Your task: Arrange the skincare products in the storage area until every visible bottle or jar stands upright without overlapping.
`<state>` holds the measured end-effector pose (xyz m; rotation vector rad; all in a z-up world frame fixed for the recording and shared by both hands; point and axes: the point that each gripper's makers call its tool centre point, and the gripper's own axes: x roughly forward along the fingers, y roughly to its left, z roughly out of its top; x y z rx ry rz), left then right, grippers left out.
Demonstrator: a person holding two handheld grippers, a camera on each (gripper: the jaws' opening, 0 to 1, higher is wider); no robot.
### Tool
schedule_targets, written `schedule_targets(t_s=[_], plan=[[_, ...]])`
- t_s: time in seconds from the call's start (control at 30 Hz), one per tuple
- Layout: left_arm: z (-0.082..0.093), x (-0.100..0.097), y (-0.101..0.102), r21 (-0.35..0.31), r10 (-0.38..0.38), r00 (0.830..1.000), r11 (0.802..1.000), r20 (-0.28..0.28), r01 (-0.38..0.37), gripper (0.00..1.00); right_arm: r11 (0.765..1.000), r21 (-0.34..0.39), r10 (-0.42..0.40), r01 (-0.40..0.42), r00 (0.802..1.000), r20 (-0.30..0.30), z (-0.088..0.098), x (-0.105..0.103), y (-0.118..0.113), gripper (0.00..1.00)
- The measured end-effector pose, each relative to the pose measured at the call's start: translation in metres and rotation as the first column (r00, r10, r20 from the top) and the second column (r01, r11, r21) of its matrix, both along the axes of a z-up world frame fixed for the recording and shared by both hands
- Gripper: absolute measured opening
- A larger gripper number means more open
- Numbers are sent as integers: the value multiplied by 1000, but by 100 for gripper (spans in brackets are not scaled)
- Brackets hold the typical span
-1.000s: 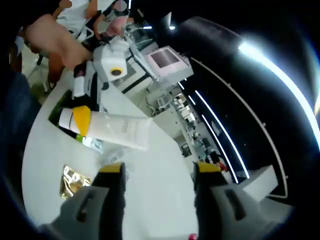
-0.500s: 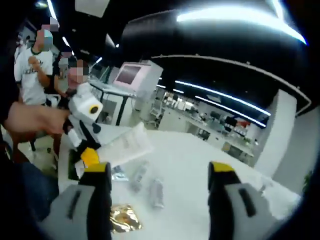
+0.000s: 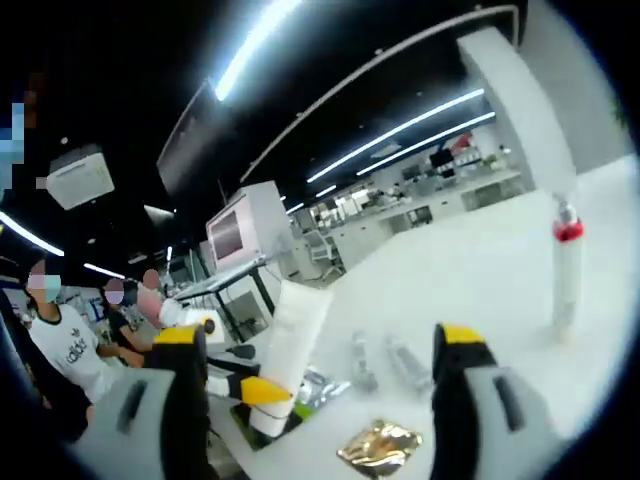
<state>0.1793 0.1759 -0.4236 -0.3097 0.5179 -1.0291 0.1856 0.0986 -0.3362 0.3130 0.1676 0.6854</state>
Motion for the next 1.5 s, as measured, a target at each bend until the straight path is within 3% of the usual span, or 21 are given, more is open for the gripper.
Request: schedule_targets(t_s=[0.2, 0.47, 0.67, 0.83, 1.0, 1.27, 1.5], plan=[[-2, -1, -2, -15, -3, 1000, 1000, -14, 3, 17, 1000, 6, -28, 28, 999, 22, 5, 2, 7, 89], [2, 1, -6, -30, 12, 1000, 999, 11, -12, 17, 1000, 5, -16, 16, 1000, -4, -2, 3, 27, 81], [12, 3, -9, -66, 41, 997, 997, 72, -36, 17, 999, -36, -13, 14, 1000, 2, -3, 3, 37, 79], [21, 4, -10, -111, 51, 994, 993, 97, -41, 17, 999, -28, -15, 16, 999, 28, 5, 3, 45, 79], [31, 3, -8, -134, 86, 983, 989, 161, -65, 17, 999, -45, -17, 18, 999, 38, 7, 4, 52, 77], [43, 3, -10, -189, 119, 971, 979, 209, -80, 17, 995, -90, -28, 37, 994, 102, 20, 4, 62, 76], [50, 2, -16, -227, 147, 959, 970, 243, -91, 17, 988, -133, -58, 81, 985, 165, 29, 8, 68, 68]])
